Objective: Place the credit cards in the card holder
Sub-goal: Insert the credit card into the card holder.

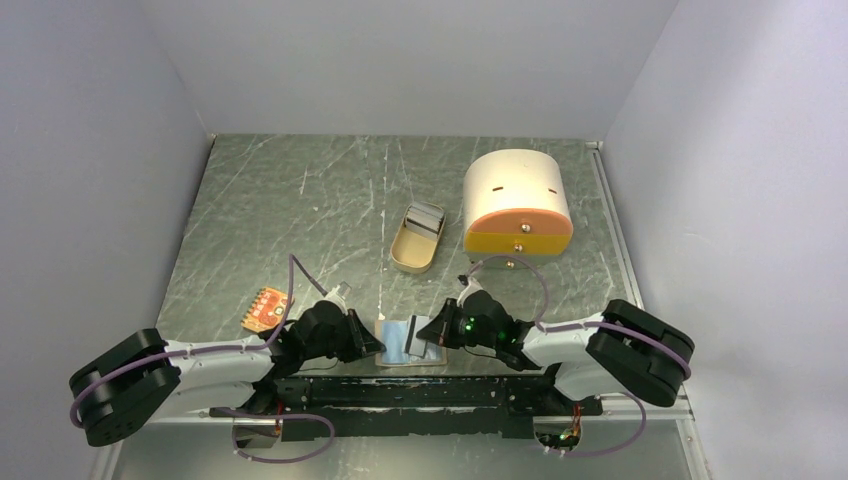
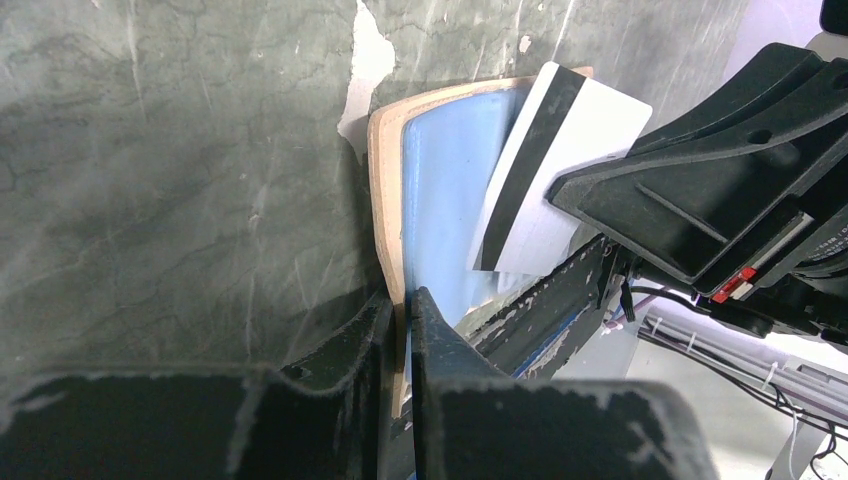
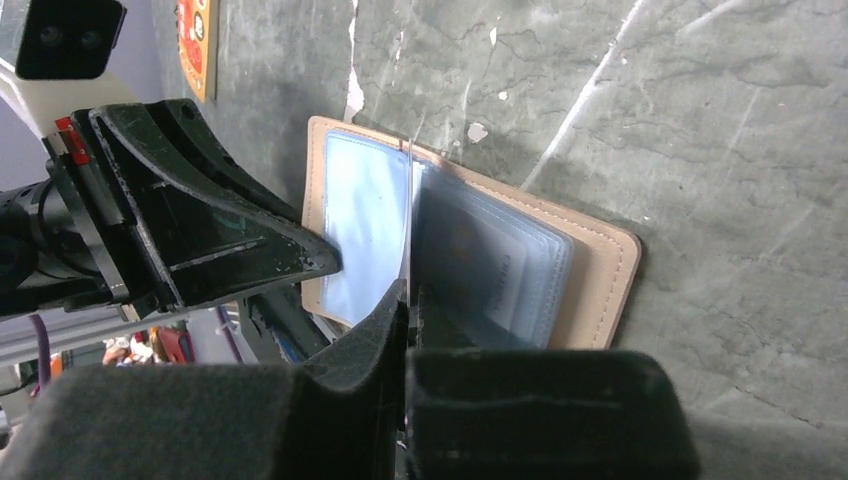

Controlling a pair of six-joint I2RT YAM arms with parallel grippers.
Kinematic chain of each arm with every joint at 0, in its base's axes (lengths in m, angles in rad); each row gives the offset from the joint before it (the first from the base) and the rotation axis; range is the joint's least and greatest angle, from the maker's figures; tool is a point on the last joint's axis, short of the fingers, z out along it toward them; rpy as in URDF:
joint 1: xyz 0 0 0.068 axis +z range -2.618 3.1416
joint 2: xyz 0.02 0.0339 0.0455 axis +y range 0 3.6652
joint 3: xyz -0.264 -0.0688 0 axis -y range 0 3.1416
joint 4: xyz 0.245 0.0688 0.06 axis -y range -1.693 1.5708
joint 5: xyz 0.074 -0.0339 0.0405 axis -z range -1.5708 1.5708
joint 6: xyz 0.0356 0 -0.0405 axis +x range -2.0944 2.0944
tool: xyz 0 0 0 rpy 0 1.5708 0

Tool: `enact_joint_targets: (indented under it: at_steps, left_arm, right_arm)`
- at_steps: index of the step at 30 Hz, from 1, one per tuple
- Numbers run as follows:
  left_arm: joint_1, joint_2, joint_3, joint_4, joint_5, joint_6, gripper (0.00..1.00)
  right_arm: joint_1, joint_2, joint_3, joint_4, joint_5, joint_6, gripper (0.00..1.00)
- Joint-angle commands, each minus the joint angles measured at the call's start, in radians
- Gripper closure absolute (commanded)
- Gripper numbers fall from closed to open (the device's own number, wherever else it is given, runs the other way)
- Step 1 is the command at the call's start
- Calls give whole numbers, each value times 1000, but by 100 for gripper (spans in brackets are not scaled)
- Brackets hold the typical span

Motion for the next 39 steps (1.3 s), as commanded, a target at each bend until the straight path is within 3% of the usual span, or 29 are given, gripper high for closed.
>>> enact_joint_targets:
  at_steps: [1,25,29,31,35,39]
  left_arm:
    - [4,-5,-4,-9,-2,11,87]
    - [4,12,10,-12,2,24,87]
    - [3,12,12,-2,6,27,86]
    - [3,14,17,-2,7,33,86]
    - [5,7,17,-4,10,33,86]
    - [4,-1,13,-1,10,32,86]
  right_arm:
    - [-1,-7,-2,-26,-32,-25,99]
    - [-19,112,89,-119,-223,-76,99]
    - [-23,173,125,-129,-253,-108,93]
    - [-23,171,140,-157,-245,-103,83]
    - [-23,96,171,-305,-170,-123,73]
    - [-23,23,203,-477,-81,-160,69]
